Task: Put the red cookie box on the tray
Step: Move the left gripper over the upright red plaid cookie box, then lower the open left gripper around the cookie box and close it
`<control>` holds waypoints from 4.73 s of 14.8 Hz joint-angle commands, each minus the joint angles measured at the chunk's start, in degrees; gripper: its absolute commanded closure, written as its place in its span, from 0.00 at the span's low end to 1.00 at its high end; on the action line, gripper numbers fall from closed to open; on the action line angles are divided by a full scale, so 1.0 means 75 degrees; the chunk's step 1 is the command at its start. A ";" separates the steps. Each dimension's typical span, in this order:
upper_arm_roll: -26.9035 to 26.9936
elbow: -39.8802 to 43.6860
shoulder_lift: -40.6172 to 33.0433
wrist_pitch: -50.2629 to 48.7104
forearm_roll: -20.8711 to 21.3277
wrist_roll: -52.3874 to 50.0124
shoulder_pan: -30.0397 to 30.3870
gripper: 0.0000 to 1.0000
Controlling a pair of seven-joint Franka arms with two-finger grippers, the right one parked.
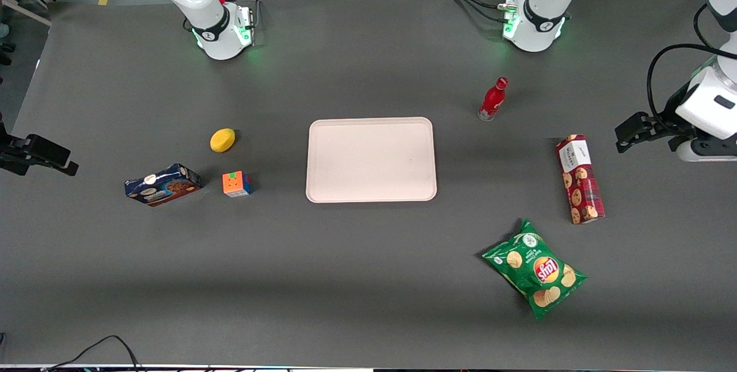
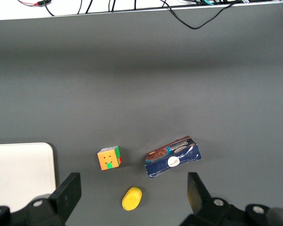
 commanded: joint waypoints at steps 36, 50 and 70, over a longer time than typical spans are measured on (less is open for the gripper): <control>0.0438 -0.3307 0.0352 0.2609 0.0663 0.0591 0.0161 0.00; 0.0672 -0.4191 0.1898 0.5404 0.0207 0.1553 0.0348 0.00; 0.0649 -0.3816 0.2720 0.5533 -0.0391 0.1132 0.0360 1.00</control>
